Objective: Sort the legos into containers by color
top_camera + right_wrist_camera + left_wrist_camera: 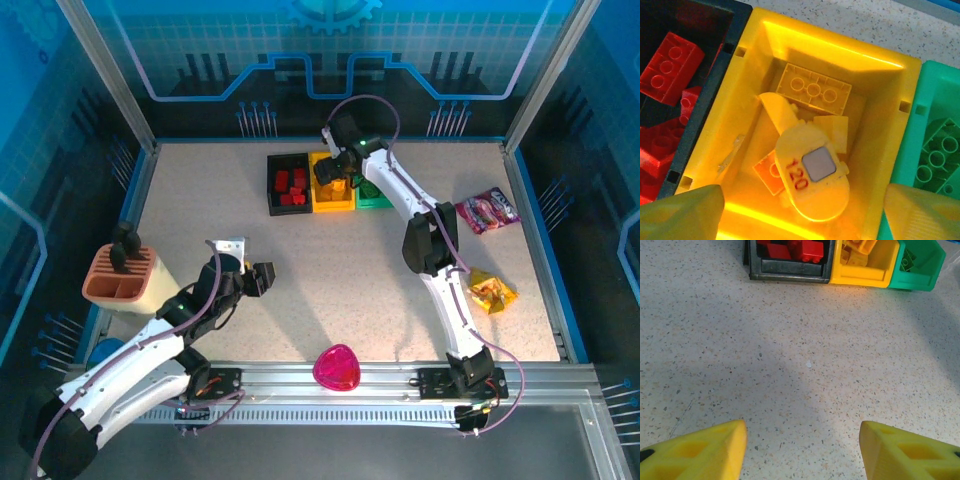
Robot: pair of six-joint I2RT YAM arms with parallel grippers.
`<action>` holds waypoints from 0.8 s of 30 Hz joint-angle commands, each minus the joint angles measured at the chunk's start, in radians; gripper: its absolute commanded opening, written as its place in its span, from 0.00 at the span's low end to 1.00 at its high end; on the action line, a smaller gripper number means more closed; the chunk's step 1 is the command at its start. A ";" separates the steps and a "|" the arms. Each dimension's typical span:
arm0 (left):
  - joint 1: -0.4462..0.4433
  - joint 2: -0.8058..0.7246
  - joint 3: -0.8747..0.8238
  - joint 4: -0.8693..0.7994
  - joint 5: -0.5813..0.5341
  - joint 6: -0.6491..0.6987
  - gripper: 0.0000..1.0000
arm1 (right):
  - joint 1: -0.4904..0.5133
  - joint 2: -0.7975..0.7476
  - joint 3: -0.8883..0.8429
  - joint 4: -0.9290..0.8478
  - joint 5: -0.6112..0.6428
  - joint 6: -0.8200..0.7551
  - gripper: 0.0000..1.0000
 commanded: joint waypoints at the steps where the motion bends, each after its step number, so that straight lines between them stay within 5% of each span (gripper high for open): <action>1: -0.002 -0.012 0.034 -0.008 -0.015 0.030 0.62 | -0.003 -0.061 0.007 -0.008 -0.019 0.014 0.86; 8: -0.001 -0.014 0.032 -0.006 -0.018 0.027 0.64 | 0.002 -0.215 -0.154 0.073 -0.017 0.008 0.88; 16: 0.000 -0.012 0.046 0.005 -0.049 0.049 0.86 | 0.011 -0.397 -0.380 0.214 -0.014 -0.014 0.90; 24: 0.000 -0.003 0.081 0.011 -0.067 0.086 0.95 | 0.024 -0.616 -0.666 0.419 0.051 -0.043 0.90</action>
